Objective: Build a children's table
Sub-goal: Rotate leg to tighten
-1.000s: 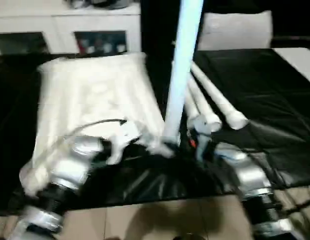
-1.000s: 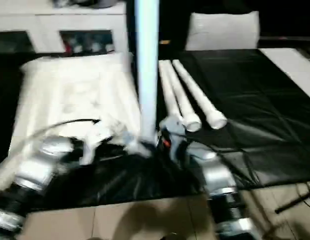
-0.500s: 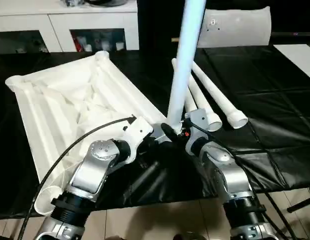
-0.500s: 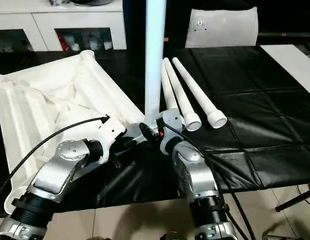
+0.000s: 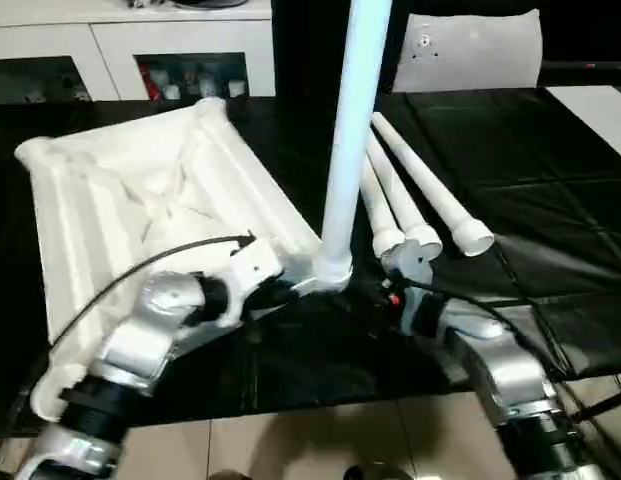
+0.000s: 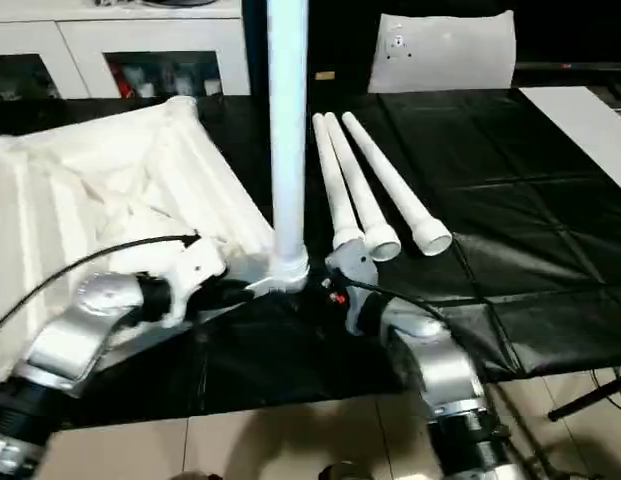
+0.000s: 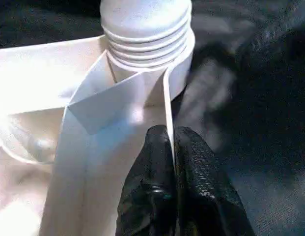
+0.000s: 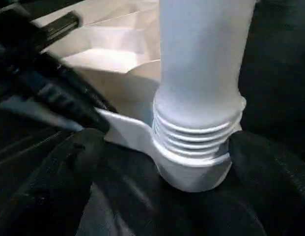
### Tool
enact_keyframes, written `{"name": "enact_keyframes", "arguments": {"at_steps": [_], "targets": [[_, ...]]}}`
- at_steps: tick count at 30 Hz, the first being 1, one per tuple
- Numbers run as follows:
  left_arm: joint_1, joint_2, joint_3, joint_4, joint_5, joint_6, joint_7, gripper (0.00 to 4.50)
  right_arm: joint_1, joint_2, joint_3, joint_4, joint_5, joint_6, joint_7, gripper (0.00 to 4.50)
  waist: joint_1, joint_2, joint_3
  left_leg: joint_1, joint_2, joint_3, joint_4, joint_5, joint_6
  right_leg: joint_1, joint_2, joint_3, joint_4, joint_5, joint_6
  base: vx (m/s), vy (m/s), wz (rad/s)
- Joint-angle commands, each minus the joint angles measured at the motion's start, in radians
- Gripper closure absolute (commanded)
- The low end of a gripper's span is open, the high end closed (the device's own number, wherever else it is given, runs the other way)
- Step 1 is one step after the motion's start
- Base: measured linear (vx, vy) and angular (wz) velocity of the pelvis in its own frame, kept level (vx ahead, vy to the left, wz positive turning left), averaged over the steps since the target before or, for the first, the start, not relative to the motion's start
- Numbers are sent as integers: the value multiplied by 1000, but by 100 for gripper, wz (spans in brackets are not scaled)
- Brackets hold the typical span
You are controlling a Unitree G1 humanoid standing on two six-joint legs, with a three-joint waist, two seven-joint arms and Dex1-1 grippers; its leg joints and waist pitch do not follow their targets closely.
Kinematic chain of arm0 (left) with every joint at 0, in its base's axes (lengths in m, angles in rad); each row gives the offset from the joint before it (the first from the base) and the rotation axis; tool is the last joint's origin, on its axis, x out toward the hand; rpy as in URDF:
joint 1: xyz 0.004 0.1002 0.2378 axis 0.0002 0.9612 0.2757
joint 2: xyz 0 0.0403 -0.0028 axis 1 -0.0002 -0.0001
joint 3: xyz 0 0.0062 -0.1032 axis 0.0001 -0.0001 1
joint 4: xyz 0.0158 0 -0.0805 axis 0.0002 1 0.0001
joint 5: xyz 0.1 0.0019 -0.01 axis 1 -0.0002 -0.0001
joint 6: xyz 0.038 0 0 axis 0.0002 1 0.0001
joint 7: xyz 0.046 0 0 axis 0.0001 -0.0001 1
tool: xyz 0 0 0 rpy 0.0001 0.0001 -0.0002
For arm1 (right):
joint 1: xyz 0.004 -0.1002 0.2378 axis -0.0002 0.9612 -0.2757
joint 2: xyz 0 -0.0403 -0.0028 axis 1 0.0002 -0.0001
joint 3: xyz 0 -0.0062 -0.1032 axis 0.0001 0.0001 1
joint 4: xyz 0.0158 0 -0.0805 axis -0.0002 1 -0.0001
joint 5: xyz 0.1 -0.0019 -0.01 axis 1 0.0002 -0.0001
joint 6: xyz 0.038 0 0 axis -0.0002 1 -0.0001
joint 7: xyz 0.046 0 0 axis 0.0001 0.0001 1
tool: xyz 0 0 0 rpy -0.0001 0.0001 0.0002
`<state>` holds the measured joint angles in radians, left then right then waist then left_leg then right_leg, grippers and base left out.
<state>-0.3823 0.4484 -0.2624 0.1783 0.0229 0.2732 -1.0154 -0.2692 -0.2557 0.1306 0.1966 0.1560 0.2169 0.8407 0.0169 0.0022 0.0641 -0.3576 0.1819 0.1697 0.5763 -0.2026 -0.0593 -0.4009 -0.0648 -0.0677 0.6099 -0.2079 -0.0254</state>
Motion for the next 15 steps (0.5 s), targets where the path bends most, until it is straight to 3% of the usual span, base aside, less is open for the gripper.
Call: {"name": "enact_keyframes", "arguments": {"at_steps": [1, 6, 14, 15], "targets": [[-5, 33, -67, 8, -4, -53, -132, 450, -26, -32, 9, -24, 21, -20, 82, 5, 5, -2, -56, -1, 46, -10, -53, -58, 112, 59, -74, 58, -63, -14, -248, 0, 0, 0], [-24, 75, -97, 34, -12, -97, -226, 450, -50, -91, 26, -8, 36, -34, 184, 5, 25, -1, -56, 6, 50, -8, -52, -53, 114, 57, -76, 58, -55, 10, -268, 0, 0, 0], [-51, 101, -134, 87, -7, -172, -314, 450, -87, -136, 55, 29, 50, -51, 305, 5, 31, -11, -54, 3, 49, -7, -53, -95, 80, 61, -78, 59, -61, -74, -246, 0, 0, 0], [-58, 104, -142, 102, -6, -191, -334, 450, -96, -142, 65, 36, 59, -53, 340, 32, 31, -10, -55, 4, 47, -8, -53, -95, 81, 61, -77, 58, -61, -78, -246, 0, 0, 0]]}}
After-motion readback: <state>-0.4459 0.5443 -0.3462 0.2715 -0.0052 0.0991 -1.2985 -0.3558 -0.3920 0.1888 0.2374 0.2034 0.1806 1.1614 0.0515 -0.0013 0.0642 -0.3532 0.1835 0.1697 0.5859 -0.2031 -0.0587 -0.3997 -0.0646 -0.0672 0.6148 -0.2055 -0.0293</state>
